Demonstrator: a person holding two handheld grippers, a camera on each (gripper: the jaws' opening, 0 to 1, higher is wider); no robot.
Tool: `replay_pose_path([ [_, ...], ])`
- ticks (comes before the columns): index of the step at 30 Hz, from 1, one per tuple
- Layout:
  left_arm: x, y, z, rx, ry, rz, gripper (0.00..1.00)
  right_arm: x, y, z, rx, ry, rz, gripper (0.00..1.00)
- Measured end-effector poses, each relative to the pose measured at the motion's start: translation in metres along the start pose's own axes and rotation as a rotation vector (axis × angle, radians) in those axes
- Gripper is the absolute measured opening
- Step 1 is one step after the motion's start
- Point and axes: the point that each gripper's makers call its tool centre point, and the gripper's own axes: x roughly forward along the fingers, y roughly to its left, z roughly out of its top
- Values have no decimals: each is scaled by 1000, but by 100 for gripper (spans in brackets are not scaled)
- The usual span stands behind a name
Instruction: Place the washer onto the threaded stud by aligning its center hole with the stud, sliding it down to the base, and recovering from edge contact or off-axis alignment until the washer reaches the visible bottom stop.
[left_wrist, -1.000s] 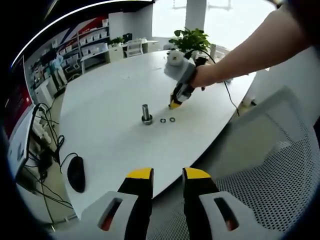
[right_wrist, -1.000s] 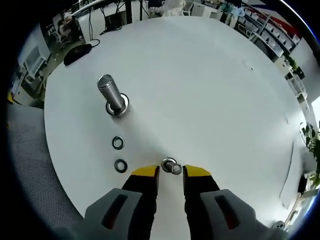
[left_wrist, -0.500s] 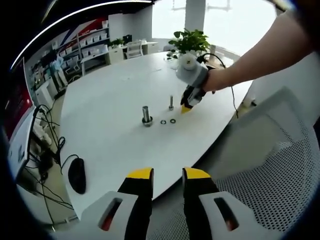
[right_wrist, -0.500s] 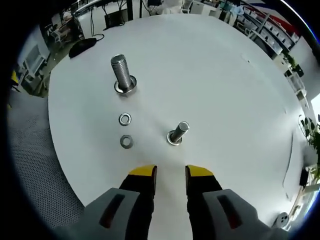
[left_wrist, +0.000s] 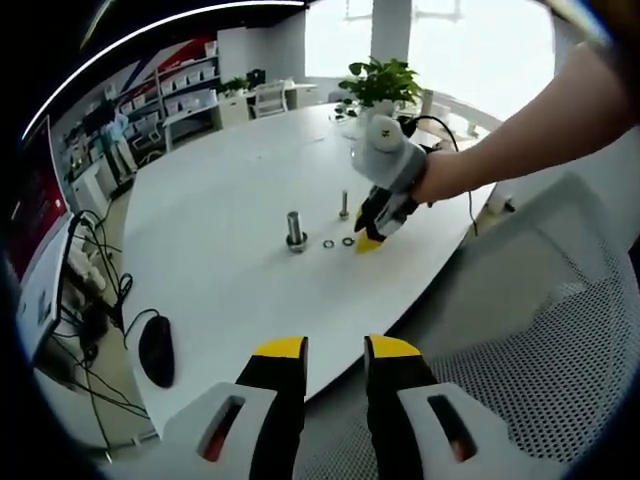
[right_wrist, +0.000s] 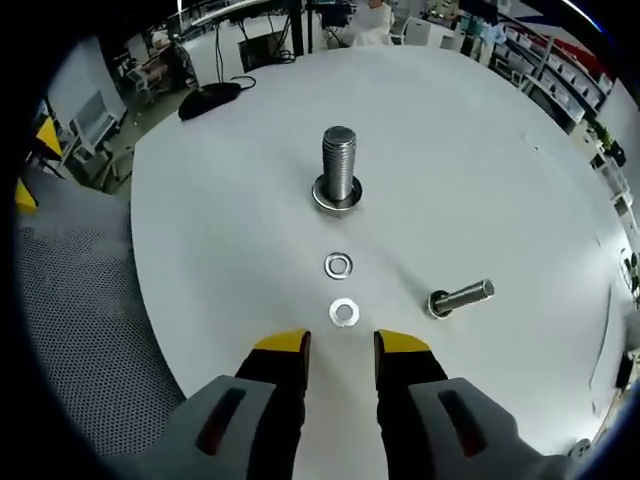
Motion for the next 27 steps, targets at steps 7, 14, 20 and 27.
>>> replay_pose_path([
  [7, 0, 1, -1, -6, 4, 6, 20, 3, -2, 3, -11, 9, 12, 27],
  [14, 1, 2, -2, -11, 9, 8, 20, 1, 1, 6, -52, 6, 35, 24],
  [20, 2, 2, -4, -7, 16, 8, 20, 2, 2, 8, -135, 34, 73, 22],
  [27, 1, 0, -5, -5, 20, 8, 20, 5, 1, 11, -253, 145, 98, 15],
])
